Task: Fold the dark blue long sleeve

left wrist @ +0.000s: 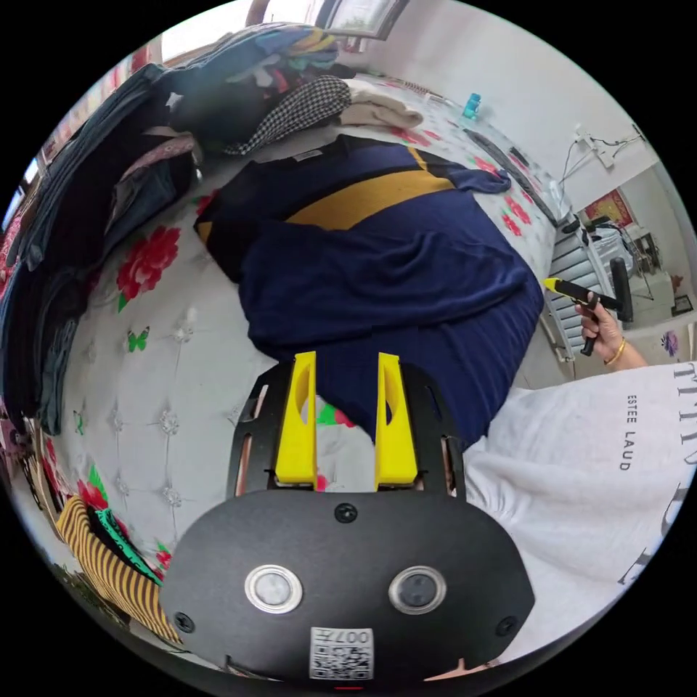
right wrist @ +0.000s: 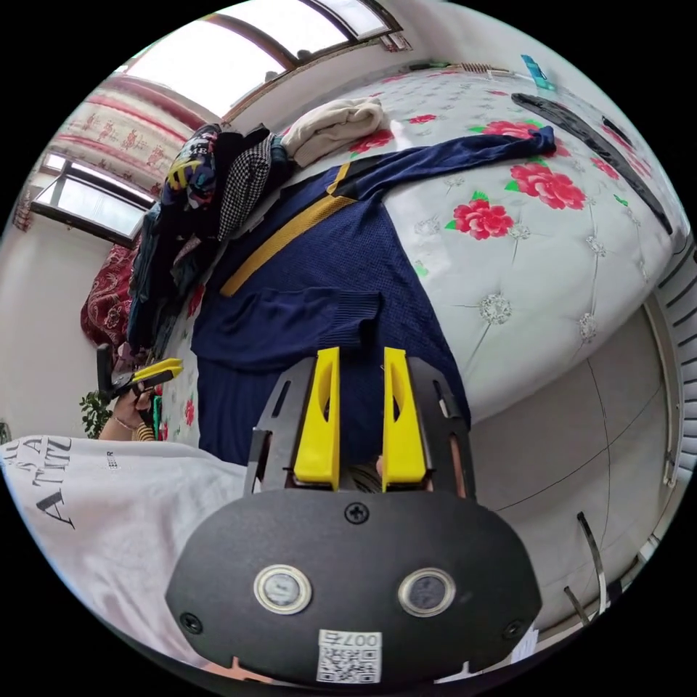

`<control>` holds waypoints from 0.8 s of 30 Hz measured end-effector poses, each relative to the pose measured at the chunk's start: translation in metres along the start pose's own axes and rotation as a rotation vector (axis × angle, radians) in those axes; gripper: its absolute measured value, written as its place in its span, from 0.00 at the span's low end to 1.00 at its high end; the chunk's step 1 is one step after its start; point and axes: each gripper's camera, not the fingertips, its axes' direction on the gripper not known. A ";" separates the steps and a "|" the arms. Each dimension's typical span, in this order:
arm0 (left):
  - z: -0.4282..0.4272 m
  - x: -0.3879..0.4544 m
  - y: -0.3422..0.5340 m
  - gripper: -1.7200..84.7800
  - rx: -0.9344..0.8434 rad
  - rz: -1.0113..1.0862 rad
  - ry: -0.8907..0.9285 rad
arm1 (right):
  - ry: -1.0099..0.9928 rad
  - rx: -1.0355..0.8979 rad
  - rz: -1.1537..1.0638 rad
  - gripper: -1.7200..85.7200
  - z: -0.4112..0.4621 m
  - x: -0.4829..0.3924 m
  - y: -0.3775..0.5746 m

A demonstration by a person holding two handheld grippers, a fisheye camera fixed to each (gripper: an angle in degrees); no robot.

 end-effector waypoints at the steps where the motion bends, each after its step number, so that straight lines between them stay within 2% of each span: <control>1: 0.005 -0.011 -0.010 0.16 0.020 -0.037 -0.011 | 0.010 -0.016 -0.013 0.08 0.008 -0.003 -0.009; 4: 0.028 -0.035 -0.032 0.16 0.046 -0.123 0.017 | 0.042 -0.127 -0.042 0.07 0.042 -0.008 -0.027; 6: 0.049 -0.045 -0.044 0.16 0.008 -0.159 0.037 | 0.093 -0.104 -0.056 0.05 0.044 -0.014 -0.031; 8: 0.066 -0.047 -0.050 0.16 -0.013 -0.167 0.030 | 0.140 -0.161 -0.106 0.03 0.035 -0.023 -0.038; 11: 0.081 -0.044 -0.051 0.16 -0.020 -0.153 -0.001 | 0.132 -0.041 -0.156 0.02 -0.012 -0.028 -0.031; 15: 0.099 -0.041 -0.044 0.16 -0.013 -0.147 0.047 | 0.136 -0.084 -0.075 0.02 -0.016 -0.002 -0.022; 18: 0.106 -0.041 -0.045 0.16 -0.014 -0.151 0.050 | 0.091 -0.223 0.027 0.02 0.014 0.022 -0.016; 24: 0.082 -0.049 -0.051 0.15 0.088 -0.168 0.025 | 0.099 -0.053 -0.060 0.06 -0.023 0.010 -0.027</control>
